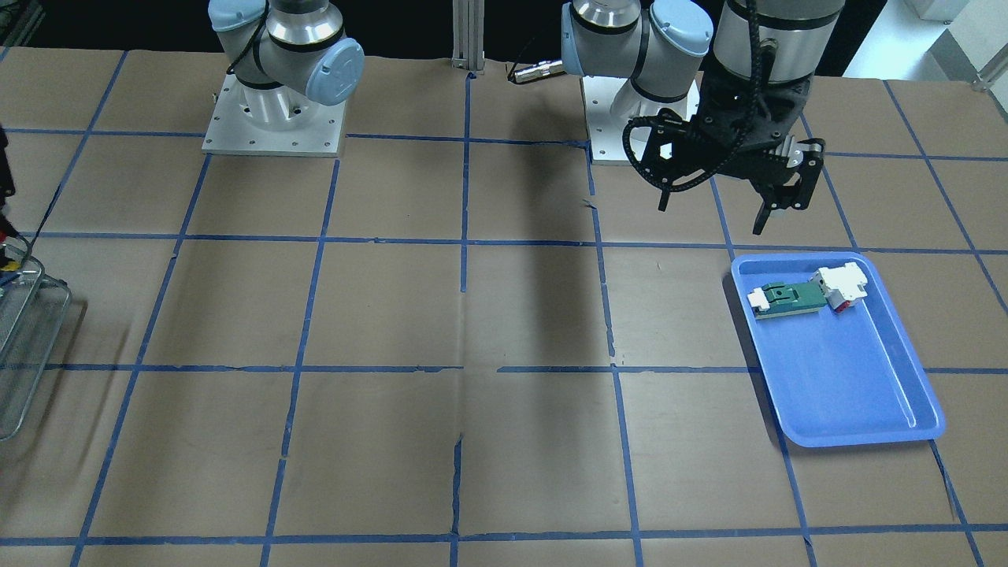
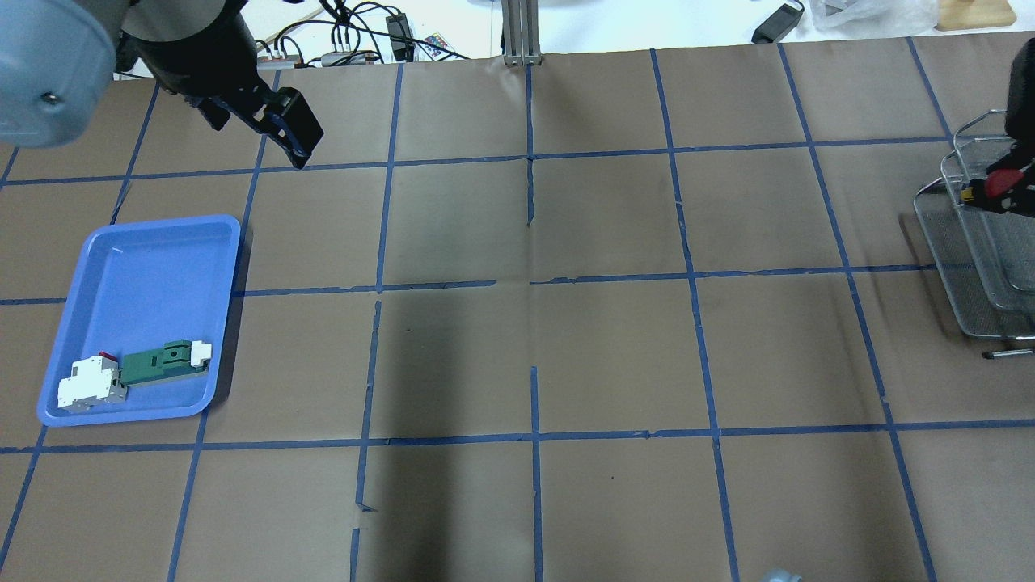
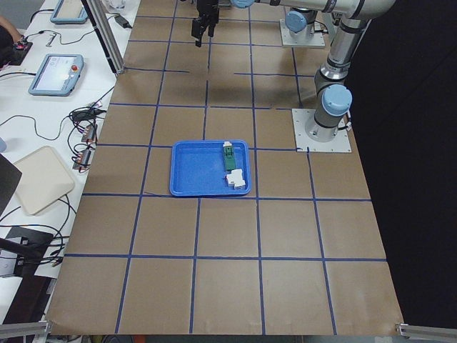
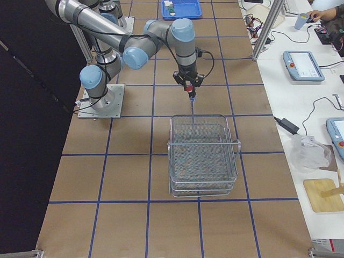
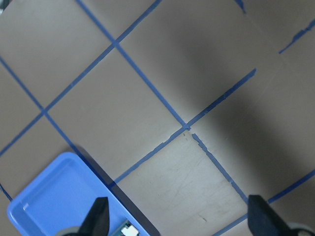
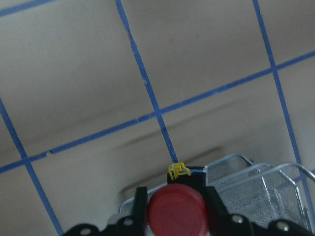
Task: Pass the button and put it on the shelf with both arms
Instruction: 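Lower the button into the wire mesh basket with the right gripper, then open the right gripper to release the button in the basket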
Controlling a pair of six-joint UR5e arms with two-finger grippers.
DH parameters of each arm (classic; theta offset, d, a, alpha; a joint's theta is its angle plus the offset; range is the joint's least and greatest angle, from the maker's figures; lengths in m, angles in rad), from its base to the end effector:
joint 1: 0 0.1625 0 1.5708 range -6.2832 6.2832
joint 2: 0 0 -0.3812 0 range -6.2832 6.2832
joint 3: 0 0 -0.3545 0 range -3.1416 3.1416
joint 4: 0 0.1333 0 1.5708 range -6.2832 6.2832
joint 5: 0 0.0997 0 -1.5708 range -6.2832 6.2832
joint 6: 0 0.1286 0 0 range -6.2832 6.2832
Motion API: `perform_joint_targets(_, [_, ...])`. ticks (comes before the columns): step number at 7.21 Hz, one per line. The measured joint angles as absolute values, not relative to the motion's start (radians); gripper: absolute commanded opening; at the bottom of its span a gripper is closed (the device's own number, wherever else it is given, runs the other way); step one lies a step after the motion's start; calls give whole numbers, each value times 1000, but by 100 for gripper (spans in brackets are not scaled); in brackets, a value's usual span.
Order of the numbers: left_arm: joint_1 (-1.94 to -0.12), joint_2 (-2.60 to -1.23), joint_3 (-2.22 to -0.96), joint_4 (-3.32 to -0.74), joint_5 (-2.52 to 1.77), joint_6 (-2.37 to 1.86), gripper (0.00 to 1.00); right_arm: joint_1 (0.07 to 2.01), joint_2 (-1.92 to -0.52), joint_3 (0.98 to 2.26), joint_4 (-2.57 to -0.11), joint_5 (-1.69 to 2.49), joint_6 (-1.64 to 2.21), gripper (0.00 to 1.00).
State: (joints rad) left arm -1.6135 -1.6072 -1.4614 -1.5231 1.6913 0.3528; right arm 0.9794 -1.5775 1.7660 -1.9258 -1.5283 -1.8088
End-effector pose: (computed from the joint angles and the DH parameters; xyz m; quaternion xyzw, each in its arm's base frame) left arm -0.1383 -0.4763 0.4546 0.1922 0.9777 -0.0502 0.0687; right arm -0.1442 -0.4636 0.3671 0.5711 -0.8164 0.0499 0.0698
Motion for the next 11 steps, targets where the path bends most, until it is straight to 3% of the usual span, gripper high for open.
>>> perform_joint_targets(3, [-1607, -1555, -1516, -1524, 1688, 139, 100, 857, -1385, 1610, -1966, -1602, -1880, 0])
perform_joint_targets(4, [-1606, -1547, -1526, -1522, 1687, 121, 100, 843, -1352, 1581, -1964, -1605, -1884, 11])
perform_joint_targets(6, [-1605, -1544, -1532, -1522, 1687, 119, 100, 837, -1328, 1567, -1970, -1609, -1881, 67])
perform_joint_targets(7, [-1605, -1543, -1532, -1522, 1687, 119, 100, 837, -1323, 1566, -1971, -1609, -1877, 75])
perform_joint_targets(11, [-1605, -1543, -1532, -1522, 1687, 118, 100, 841, -1336, 1578, -1931, -1606, -1813, 78])
